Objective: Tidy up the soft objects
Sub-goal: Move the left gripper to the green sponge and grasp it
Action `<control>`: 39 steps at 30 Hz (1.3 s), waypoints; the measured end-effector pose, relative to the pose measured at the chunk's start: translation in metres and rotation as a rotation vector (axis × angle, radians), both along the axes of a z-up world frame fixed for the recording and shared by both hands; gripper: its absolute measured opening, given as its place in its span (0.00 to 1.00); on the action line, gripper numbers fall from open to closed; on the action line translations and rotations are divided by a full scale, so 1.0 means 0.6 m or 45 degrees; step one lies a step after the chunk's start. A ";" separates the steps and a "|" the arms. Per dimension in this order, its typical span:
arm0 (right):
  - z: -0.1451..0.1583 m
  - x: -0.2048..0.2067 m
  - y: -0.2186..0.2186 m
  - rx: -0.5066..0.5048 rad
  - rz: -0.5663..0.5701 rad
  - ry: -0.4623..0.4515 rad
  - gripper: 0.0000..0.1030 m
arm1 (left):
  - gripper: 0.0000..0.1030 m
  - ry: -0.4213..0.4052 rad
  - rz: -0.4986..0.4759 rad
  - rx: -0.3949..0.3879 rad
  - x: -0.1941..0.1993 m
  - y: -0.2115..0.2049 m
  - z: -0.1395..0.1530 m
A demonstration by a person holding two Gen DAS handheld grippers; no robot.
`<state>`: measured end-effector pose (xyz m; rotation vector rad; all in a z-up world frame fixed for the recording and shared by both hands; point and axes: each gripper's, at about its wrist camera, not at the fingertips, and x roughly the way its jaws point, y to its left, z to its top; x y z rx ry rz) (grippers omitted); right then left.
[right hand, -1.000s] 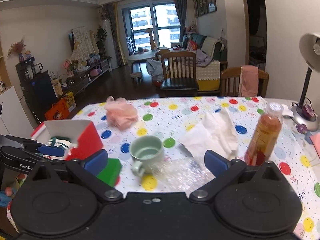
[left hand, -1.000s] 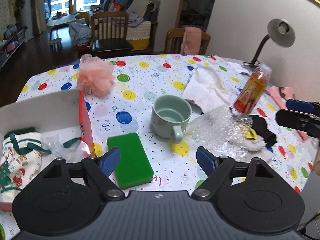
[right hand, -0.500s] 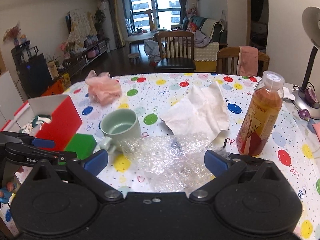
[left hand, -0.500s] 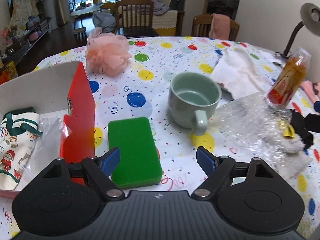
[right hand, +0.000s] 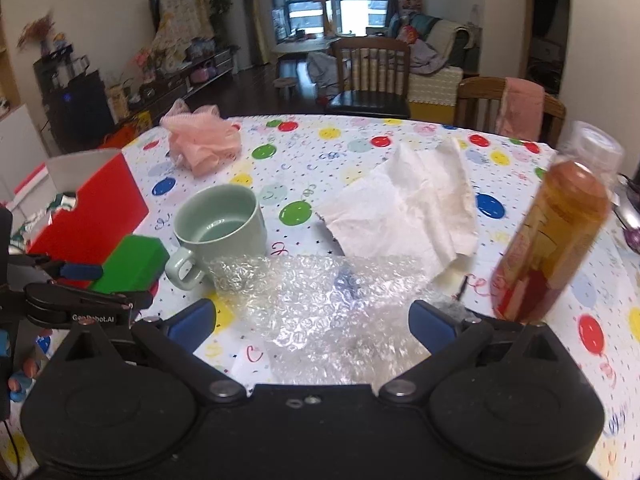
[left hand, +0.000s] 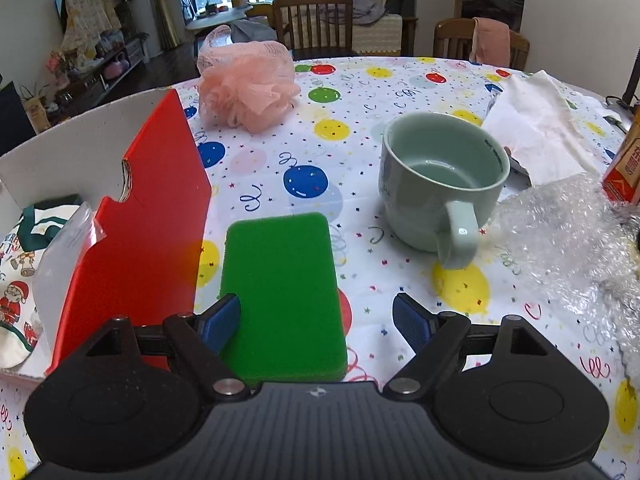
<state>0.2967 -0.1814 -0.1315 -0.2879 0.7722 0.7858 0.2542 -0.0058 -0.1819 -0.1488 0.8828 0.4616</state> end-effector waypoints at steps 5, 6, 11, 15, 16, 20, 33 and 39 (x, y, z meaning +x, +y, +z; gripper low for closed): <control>-0.022 0.010 0.032 -0.067 0.091 -0.017 1.00 | 0.81 -0.020 0.046 0.063 -0.002 -0.005 0.004; -0.027 0.009 0.038 -0.079 0.108 -0.017 1.00 | 0.81 -0.019 0.048 0.077 -0.001 -0.007 0.004; -0.055 0.004 0.066 -0.147 0.183 -0.027 1.00 | 0.81 0.013 0.069 0.093 0.009 -0.005 -0.005; -0.074 0.003 0.082 -0.187 0.213 -0.039 1.00 | 0.81 0.033 0.096 0.130 0.015 -0.009 -0.016; -0.078 0.002 0.086 -0.194 0.220 -0.045 1.00 | 0.81 0.036 0.101 0.138 0.016 -0.009 -0.017; -0.093 0.002 0.098 -0.226 0.238 -0.068 0.98 | 0.84 0.073 0.109 0.183 0.026 -0.014 -0.028; -0.122 0.016 0.103 -0.293 0.192 -0.073 0.72 | 0.66 0.083 0.174 0.197 0.022 -0.010 -0.025; -0.119 0.017 0.091 -0.283 0.185 -0.065 0.49 | 0.61 0.066 0.174 0.129 0.014 0.005 -0.013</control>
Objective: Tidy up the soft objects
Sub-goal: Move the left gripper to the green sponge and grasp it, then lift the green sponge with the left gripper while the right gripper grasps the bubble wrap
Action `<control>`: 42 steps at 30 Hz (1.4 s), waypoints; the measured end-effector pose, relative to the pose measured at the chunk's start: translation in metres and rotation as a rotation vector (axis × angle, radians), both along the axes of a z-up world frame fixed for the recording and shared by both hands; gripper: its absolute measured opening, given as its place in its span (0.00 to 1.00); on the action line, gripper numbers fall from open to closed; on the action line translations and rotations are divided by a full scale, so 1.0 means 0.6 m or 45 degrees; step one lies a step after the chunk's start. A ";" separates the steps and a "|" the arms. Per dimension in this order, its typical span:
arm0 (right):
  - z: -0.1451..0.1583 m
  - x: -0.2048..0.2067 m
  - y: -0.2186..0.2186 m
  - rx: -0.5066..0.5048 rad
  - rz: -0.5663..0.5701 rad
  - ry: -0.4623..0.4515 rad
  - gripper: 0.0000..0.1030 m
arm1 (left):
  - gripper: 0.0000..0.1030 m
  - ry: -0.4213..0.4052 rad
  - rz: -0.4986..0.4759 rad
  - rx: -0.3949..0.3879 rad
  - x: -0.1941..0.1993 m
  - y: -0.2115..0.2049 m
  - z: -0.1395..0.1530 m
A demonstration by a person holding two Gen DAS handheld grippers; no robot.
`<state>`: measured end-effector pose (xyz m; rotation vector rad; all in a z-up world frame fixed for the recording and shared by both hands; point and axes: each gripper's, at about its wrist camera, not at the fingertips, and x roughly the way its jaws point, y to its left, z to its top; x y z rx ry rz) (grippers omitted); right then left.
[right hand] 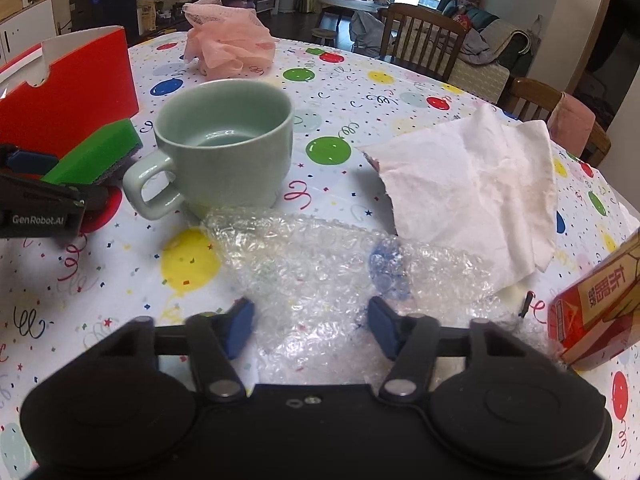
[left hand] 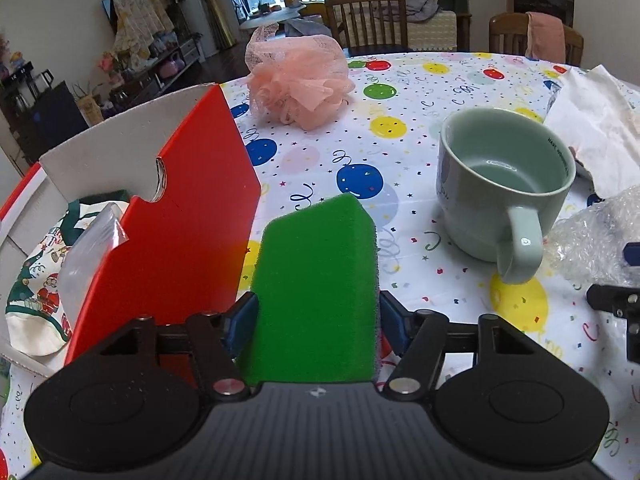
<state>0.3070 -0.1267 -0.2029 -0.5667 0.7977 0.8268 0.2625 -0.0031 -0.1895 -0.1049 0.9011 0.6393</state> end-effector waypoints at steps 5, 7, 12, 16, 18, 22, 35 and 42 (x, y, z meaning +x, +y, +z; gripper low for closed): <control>0.011 -0.009 -0.006 0.013 0.012 -0.015 0.27 | 0.60 -0.010 -0.016 -0.039 -0.006 0.004 0.006; 0.018 -0.014 -0.011 0.027 0.012 -0.019 0.21 | 0.60 -0.012 -0.016 -0.054 -0.009 0.004 0.008; 0.051 -0.019 -0.036 0.110 -0.018 0.002 0.15 | 0.59 -0.037 -0.022 -0.135 -0.019 0.003 0.018; 0.086 -0.027 -0.056 0.200 -0.042 0.012 0.12 | 0.53 -0.055 -0.045 -0.194 -0.026 -0.004 0.030; 0.100 -0.031 -0.066 0.238 -0.057 0.014 0.09 | 0.49 -0.058 -0.058 -0.207 -0.028 -0.008 0.036; 0.131 -0.036 -0.092 0.333 -0.111 0.029 0.06 | 0.39 -0.080 -0.115 -0.224 -0.035 -0.017 0.049; 0.209 -0.062 -0.135 0.534 -0.183 0.063 0.04 | 0.37 -0.184 -0.164 -0.350 -0.083 -0.017 0.106; 0.258 -0.093 -0.134 0.608 -0.137 0.059 0.04 | 0.37 -0.266 -0.175 -0.427 -0.108 -0.004 0.148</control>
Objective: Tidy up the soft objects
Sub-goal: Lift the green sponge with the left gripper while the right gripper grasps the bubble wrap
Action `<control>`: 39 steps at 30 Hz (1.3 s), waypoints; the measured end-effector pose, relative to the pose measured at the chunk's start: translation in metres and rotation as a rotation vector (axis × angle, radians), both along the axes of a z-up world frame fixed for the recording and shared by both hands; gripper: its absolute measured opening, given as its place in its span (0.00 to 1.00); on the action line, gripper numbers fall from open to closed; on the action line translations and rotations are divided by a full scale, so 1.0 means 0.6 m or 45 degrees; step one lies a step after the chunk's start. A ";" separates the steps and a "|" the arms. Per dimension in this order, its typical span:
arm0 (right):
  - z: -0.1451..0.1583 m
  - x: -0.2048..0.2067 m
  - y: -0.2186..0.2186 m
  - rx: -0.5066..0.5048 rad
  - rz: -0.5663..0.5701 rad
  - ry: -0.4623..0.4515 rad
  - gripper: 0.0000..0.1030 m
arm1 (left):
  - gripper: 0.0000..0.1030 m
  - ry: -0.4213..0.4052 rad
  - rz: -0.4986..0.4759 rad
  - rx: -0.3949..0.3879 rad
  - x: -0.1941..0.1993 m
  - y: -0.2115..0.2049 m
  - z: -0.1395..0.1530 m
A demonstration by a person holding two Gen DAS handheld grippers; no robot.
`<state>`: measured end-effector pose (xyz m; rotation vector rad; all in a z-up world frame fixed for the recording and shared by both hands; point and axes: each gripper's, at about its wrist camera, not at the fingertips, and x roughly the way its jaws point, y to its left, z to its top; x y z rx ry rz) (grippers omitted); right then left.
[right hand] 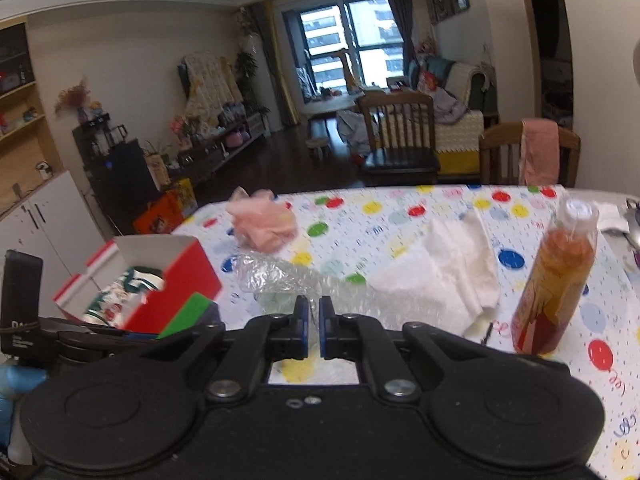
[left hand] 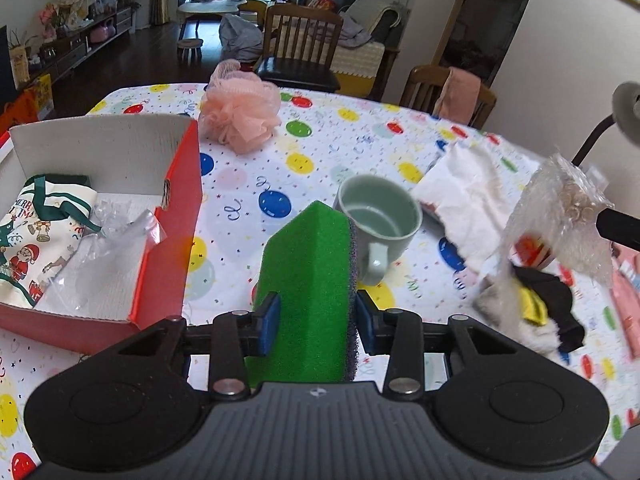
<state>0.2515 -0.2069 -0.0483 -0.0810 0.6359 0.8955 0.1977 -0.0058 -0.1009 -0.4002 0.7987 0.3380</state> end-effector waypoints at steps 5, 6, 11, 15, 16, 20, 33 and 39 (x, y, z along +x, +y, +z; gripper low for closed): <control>0.040 -0.014 0.006 0.058 0.011 -0.037 0.03 | 0.37 -0.047 -0.014 -0.035 -0.015 0.016 0.031; 0.047 -0.016 0.009 0.066 0.013 -0.045 0.03 | 0.37 -0.058 -0.022 -0.033 -0.019 0.019 0.037; 0.059 -0.030 0.039 0.011 0.058 -0.123 0.02 | 0.37 -0.091 -0.048 -0.009 -0.033 0.040 0.058; 0.029 -0.031 0.051 -0.044 0.102 0.009 0.02 | 0.37 -0.103 -0.065 0.007 -0.047 0.054 0.062; 0.016 -0.038 0.058 -0.084 0.115 0.013 0.02 | 0.37 -0.103 -0.074 0.009 -0.050 0.056 0.062; -0.048 -0.050 0.079 -0.211 0.136 0.102 0.02 | 0.37 -0.098 -0.094 -0.008 -0.059 0.069 0.056; -0.157 -0.082 0.087 -0.468 0.256 0.160 0.07 | 0.37 -0.068 -0.136 -0.037 -0.076 0.090 0.038; -0.152 -0.084 0.087 -0.494 0.278 0.055 0.74 | 0.37 -0.059 -0.126 -0.039 -0.083 0.093 0.033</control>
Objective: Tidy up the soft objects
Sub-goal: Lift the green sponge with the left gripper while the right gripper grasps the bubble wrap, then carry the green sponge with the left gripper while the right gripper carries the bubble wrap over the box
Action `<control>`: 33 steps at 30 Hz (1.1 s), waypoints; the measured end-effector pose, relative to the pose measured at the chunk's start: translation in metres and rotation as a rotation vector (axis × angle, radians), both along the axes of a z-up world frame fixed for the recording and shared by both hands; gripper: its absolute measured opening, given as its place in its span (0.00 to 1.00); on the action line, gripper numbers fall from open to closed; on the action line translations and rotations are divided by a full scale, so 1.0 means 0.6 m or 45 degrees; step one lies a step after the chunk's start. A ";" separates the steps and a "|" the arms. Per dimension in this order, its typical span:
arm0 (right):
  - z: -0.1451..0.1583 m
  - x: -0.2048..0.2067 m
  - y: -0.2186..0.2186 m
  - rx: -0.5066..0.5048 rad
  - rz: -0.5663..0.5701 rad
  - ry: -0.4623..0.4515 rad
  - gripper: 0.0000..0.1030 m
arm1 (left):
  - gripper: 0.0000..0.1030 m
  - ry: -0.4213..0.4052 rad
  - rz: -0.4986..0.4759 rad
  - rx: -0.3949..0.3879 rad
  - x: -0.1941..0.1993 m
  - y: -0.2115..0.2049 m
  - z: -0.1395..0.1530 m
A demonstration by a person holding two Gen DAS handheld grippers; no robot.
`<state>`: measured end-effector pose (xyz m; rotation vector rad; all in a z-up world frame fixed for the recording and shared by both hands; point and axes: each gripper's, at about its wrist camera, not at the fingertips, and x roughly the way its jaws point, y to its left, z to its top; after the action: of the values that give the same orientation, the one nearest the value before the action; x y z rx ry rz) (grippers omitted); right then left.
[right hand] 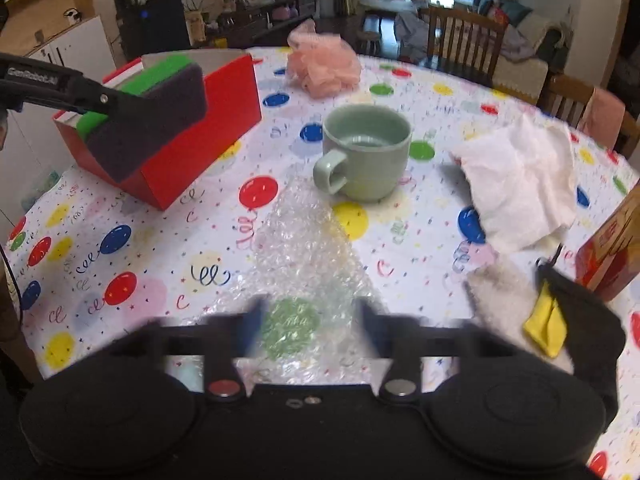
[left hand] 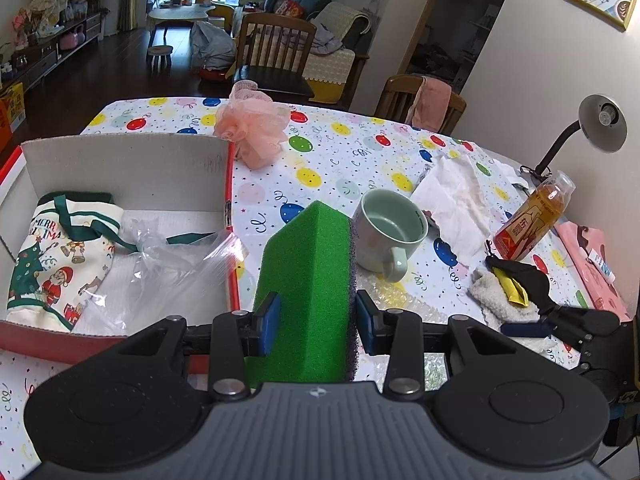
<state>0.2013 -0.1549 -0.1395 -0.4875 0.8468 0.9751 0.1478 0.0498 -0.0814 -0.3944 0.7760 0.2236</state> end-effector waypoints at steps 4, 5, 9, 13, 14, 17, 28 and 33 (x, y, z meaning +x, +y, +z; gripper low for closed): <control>-0.009 0.011 0.006 -0.046 0.088 -0.007 0.86 | 0.37 0.012 0.012 0.004 -0.004 -0.001 -0.003; -0.017 0.017 0.006 -0.051 0.097 0.011 0.89 | 0.37 0.015 0.014 0.006 -0.005 -0.003 -0.003; -0.052 0.031 0.012 -0.092 0.125 0.041 0.96 | 0.37 0.030 0.021 0.008 -0.005 -0.009 -0.007; -0.080 0.029 0.017 -0.099 0.166 0.090 0.97 | 0.37 0.043 0.030 0.006 -0.006 -0.017 -0.010; -0.086 0.026 0.019 -0.108 0.178 0.098 0.97 | 0.37 0.045 0.031 0.007 -0.005 -0.019 -0.011; -0.100 0.013 0.025 -0.151 0.216 0.055 0.97 | 0.37 0.051 0.038 0.007 -0.006 -0.023 -0.013; -0.107 -0.008 0.021 -0.175 0.283 0.029 0.76 | 0.37 0.059 0.047 0.009 -0.004 -0.029 -0.016; -0.098 -0.022 0.027 -0.176 0.309 0.018 0.48 | 0.37 0.049 0.033 0.010 -0.003 -0.026 -0.014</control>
<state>0.1881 -0.1388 -0.1983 -0.7152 0.8854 1.1473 0.1458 0.0343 -0.0896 -0.3944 0.8078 0.2592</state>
